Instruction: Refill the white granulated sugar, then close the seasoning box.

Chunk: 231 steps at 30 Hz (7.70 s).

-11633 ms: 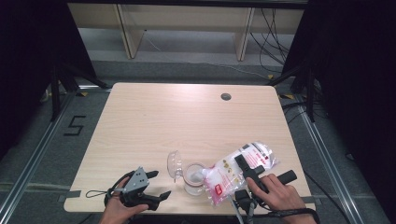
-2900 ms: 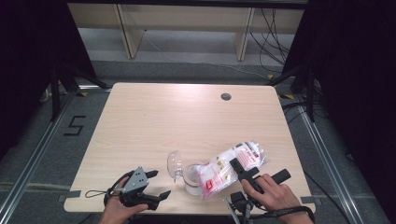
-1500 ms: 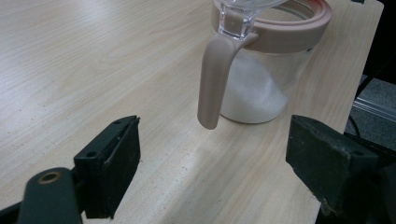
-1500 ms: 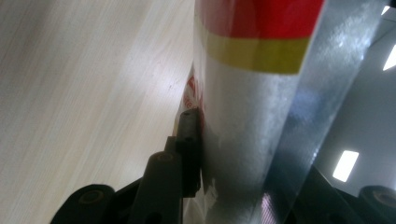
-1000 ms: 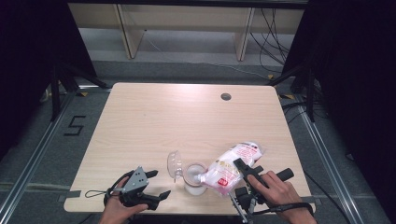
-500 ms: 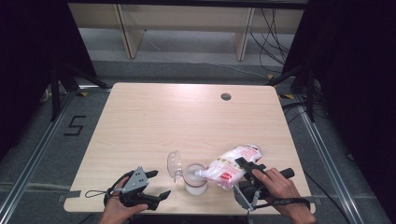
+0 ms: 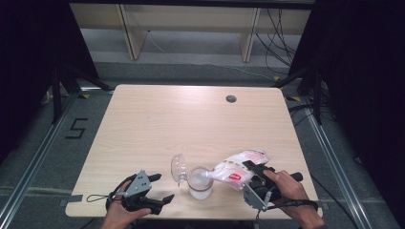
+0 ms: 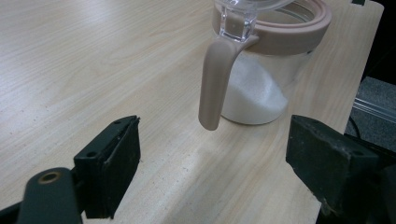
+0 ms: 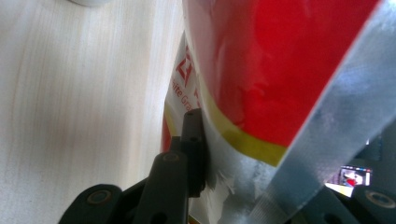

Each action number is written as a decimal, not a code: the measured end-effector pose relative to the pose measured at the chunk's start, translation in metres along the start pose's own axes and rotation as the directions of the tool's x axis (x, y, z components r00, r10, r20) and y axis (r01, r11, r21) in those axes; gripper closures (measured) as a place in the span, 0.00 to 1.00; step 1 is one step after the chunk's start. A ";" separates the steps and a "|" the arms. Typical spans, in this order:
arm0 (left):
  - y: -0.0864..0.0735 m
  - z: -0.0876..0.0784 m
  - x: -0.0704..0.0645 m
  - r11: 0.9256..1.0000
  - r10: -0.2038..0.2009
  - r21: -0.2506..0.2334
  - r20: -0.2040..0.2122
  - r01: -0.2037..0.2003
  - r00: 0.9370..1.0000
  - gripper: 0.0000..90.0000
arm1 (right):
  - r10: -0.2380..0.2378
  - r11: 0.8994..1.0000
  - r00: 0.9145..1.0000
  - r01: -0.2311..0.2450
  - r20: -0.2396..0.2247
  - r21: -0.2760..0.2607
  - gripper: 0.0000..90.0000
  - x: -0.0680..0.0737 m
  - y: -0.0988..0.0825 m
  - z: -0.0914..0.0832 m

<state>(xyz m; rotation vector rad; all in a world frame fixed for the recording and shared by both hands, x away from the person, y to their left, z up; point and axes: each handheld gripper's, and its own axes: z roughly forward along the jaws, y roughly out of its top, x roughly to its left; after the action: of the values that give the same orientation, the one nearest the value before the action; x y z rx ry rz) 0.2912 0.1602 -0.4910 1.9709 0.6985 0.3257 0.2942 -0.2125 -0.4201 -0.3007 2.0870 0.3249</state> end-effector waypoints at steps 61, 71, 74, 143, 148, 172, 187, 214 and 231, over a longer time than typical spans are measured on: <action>0.001 -0.001 0.001 1.000 -0.004 -0.003 -0.004 0.004 1.000 0.19 | 0.657 0.735 0.749 -0.662 -0.083 -0.148 0.88 0.005 -0.077 0.024; 0.001 -0.001 0.000 1.000 -0.001 -0.006 -0.005 0.001 1.000 0.19 | 0.700 0.695 0.710 -0.702 -0.077 -0.154 0.88 0.008 -0.083 0.024; 0.001 -0.002 0.001 1.000 0.004 0.001 -0.007 -0.004 1.000 0.19 | 0.713 0.681 0.697 -0.714 -0.077 -0.162 0.88 0.008 -0.088 0.023; 0.003 -0.001 0.003 1.000 -0.005 -0.003 0.007 0.005 1.000 0.19 | 0.975 0.222 0.221 -0.973 0.016 -0.057 0.39 0.051 -0.098 -0.025; 0.004 -0.003 0.004 1.000 0.002 -0.002 0.002 -0.002 1.000 0.19 | 0.977 0.214 0.215 -0.975 -0.007 -0.064 0.39 0.055 -0.100 -0.028; 0.007 -0.003 0.005 0.999 -0.049 -0.001 0.002 0.049 0.999 0.19 | 0.975 0.200 0.199 -0.980 -0.098 0.003 0.37 0.073 -0.075 -0.039; 0.014 -0.005 0.003 0.999 -0.040 -0.015 0.008 0.041 0.999 0.22 | 0.946 0.305 0.303 -0.952 -0.114 0.000 0.37 0.075 -0.067 -0.031; 0.037 -0.014 -0.005 0.997 0.045 -0.059 -0.028 -0.047 0.999 0.99 | 0.921 0.371 0.368 -0.929 -0.129 -0.003 0.36 0.075 -0.063 -0.027; 0.044 -0.008 -0.012 0.997 0.058 -0.057 0.005 -0.057 0.998 0.99 | 0.920 0.374 0.371 -0.927 -0.126 0.003 0.36 0.076 -0.062 -0.028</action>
<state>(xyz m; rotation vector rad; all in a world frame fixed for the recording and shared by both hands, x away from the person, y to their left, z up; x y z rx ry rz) 0.2919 0.1434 -0.4480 1.9401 0.6227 0.3701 0.2552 -0.2858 -0.4782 0.9477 2.1465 1.0819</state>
